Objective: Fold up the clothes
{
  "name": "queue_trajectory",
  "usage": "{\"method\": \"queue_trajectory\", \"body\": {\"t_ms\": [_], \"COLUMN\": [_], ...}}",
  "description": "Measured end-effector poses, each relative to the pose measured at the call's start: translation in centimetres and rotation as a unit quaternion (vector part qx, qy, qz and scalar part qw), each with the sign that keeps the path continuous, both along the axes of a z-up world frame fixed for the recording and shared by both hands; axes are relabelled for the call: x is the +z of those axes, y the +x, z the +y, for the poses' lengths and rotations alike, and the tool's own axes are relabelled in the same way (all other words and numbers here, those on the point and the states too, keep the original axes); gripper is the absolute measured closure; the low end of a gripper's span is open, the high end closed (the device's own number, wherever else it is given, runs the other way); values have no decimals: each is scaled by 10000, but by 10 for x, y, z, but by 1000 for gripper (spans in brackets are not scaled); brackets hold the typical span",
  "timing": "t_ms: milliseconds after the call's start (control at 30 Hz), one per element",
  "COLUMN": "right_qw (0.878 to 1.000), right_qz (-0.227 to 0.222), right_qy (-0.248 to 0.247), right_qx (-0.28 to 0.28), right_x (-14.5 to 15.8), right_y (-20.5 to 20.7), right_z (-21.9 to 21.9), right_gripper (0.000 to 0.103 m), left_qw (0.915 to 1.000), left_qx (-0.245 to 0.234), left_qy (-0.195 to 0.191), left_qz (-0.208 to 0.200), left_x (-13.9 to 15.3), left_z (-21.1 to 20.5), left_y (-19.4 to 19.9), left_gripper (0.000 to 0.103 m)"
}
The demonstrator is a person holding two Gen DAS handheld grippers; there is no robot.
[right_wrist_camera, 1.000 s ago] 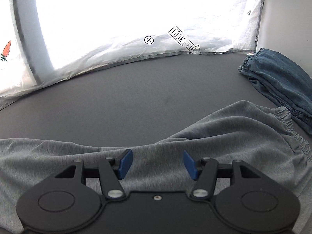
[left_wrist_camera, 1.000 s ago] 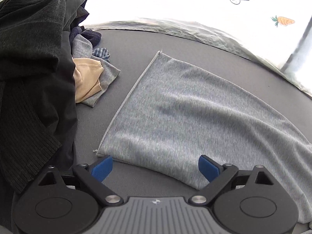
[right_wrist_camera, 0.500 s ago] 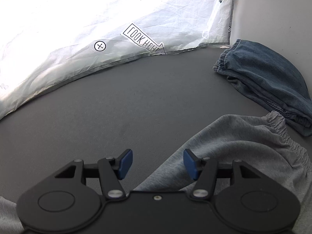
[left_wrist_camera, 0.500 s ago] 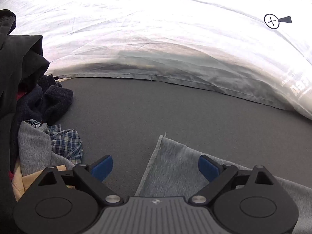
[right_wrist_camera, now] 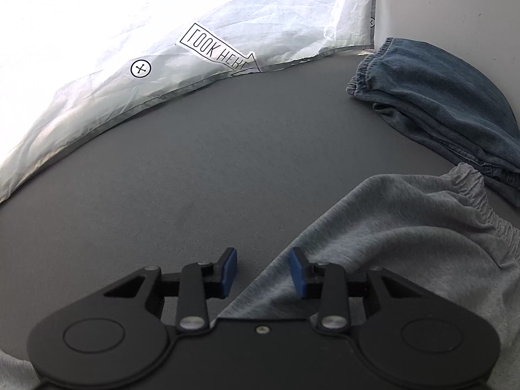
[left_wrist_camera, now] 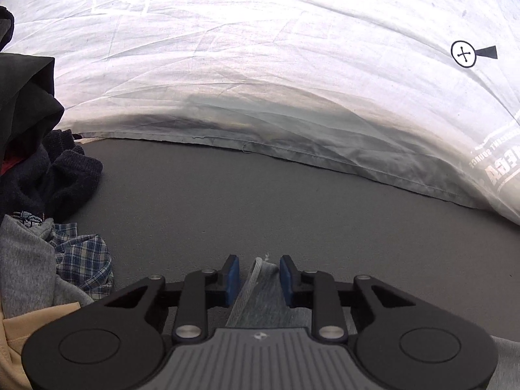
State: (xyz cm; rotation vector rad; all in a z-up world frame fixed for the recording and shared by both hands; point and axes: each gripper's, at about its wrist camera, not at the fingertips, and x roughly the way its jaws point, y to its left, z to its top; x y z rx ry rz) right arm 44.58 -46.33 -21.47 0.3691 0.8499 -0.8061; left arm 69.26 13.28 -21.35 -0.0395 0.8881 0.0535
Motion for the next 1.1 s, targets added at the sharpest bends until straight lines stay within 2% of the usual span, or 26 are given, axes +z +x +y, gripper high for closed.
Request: {"method": "queue_trajectory", "body": {"t_ms": [67, 233, 300, 367, 400, 433, 467, 533, 633, 733, 800, 833, 867, 1000, 1100], "right_qw": [9999, 9998, 9994, 9998, 9999, 9997, 9994, 9988, 9975, 9965, 9971, 9974, 9975, 9953, 9961], "right_qz": [87, -15, -49, -85, -34, 14, 55, 94, 169, 229, 293, 313, 310, -22, -274], "right_qy": [-62, -175, -265, -51, 113, 250, 325, 435, 586, 697, 588, 525, 510, 792, 567], "right_qx": [114, 138, 223, 168, 102, 25, -74, -225, -365, -412, -392, -376, -367, -558, -618], "right_x": [0, 9, 18, 24, 23, 22, 20, 17, 12, 7, 5, 6, 6, 8, 20], "right_y": [3, 8, 9, 9, 8, 8, 6, 1, -4, -5, -4, -4, -4, -10, -13], "right_z": [0, -10, -13, -19, -21, -22, -21, -17, -10, -5, -2, -2, -3, -17, -22], "right_gripper": [103, 103, 103, 102, 101, 95, 83, 73, 71, 60, 65, 78, 102, 103, 103], "left_qw": [10000, 9983, 9977, 9978, 9982, 9985, 9987, 9989, 9988, 9987, 9987, 9987, 9986, 9979, 9970], "left_qx": [64, 569, 636, 599, 557, 516, 480, 465, 487, 496, 497, 502, 517, 635, 760], "left_qy": [-45, -109, -228, -237, -183, -130, -96, -34, -29, -19, 12, 23, 32, 60, 48], "left_qz": [-23, -78, -89, -128, -126, -123, -115, -100, -79, -67, -58, -63, -66, -72, -128], "left_x": [1, 6, 11, 16, 17, 18, 18, 17, 17, 17, 16, 16, 16, 17, 22], "left_z": [-1, 6, 12, 15, 14, 13, 12, 12, 12, 13, 12, 11, 11, 13, 18], "left_y": [-1, -2, -3, -6, -8, -9, -11, -14, -17, -18, -18, -18, -18, -18, -21], "left_gripper": [97, 100, 100, 100, 100, 100, 100, 100, 100, 100, 100, 100, 100, 100, 101]}}
